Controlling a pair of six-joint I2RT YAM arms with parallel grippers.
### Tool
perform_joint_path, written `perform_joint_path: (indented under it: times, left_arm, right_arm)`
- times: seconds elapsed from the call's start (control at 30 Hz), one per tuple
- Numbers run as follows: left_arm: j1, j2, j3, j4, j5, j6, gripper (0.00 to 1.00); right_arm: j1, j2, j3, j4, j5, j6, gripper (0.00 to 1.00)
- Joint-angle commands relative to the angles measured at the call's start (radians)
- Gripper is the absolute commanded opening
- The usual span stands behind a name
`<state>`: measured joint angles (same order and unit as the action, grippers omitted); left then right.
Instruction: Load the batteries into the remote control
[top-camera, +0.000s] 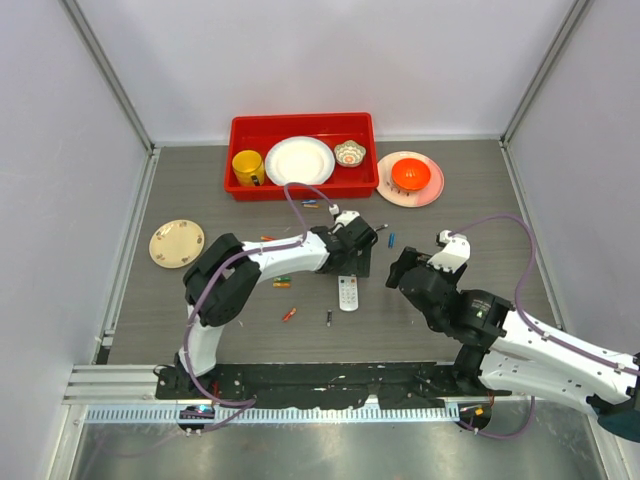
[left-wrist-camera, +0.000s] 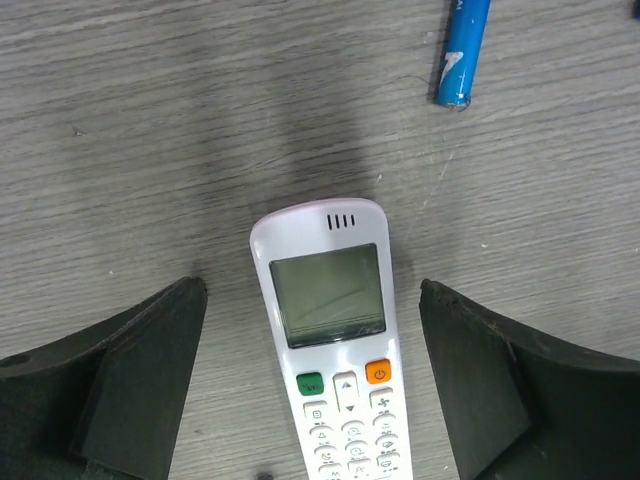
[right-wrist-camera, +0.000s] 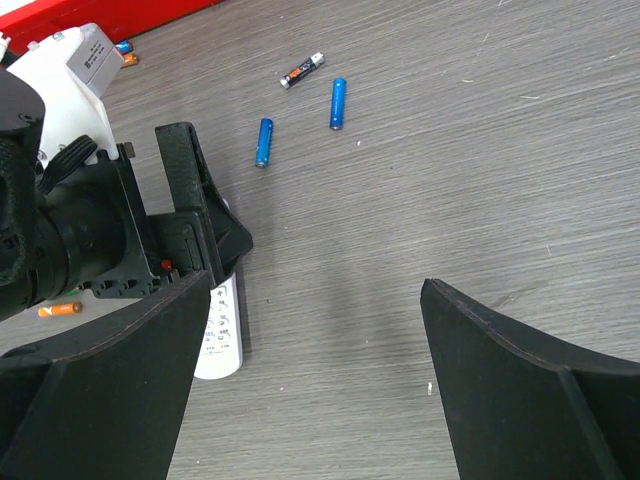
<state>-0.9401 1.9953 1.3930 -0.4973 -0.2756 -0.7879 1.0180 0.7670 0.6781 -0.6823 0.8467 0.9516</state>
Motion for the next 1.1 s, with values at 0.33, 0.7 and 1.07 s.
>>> perform_joint_path:
  times: [0.33, 0.7, 1.07]
  left_arm:
    - [-0.02, 0.037, 0.017, -0.049, -0.071, -0.186, 0.83]
    - [-0.037, 0.059, -0.006, -0.011, -0.019, -0.182, 0.45]
    - [-0.031, -0.148, -0.162, 0.12, -0.033, -0.174, 0.0]
  right_arm:
    - [0.002, 0.022, -0.012, -0.002, 0.055, 0.058, 0.91]
    - [0.002, -0.006, -0.023, -0.002, 0.049, 0.064, 0.91]
    - [0.002, -0.026, 0.011, 0.024, 0.028, 0.026, 0.93]
